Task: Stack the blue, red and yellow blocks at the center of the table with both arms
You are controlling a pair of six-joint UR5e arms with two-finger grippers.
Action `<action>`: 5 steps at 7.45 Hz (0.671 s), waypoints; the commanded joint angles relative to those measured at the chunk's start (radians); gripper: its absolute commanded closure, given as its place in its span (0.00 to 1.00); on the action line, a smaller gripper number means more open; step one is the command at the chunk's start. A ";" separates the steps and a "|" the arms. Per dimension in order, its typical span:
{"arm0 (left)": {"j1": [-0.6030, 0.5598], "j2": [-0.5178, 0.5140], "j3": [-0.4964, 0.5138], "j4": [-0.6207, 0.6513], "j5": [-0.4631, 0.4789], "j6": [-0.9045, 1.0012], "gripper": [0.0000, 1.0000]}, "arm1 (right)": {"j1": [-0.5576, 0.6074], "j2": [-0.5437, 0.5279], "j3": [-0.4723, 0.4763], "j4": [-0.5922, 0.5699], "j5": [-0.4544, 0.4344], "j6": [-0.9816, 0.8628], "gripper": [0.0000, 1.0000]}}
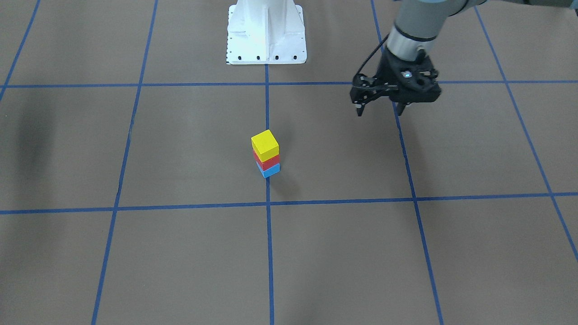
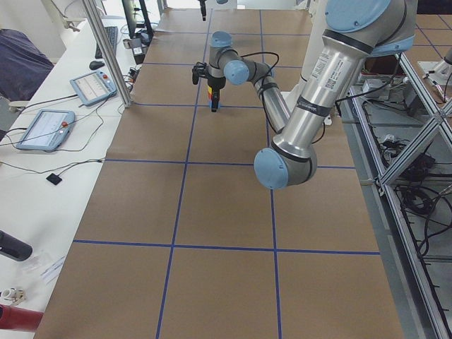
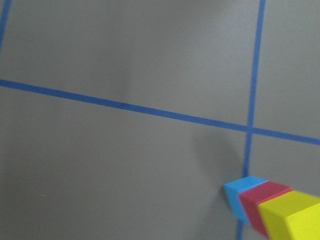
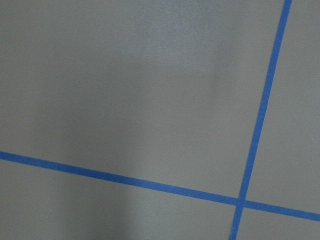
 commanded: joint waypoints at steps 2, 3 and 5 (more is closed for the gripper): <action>-0.286 0.285 0.001 -0.024 -0.012 0.563 0.00 | 0.051 -0.042 0.004 0.066 -0.018 0.007 0.01; -0.399 0.316 0.064 -0.026 -0.073 0.659 0.00 | 0.064 -0.065 0.005 0.068 0.067 0.007 0.01; -0.626 0.324 0.234 -0.029 -0.196 1.113 0.00 | 0.093 -0.124 0.016 0.073 0.134 0.008 0.01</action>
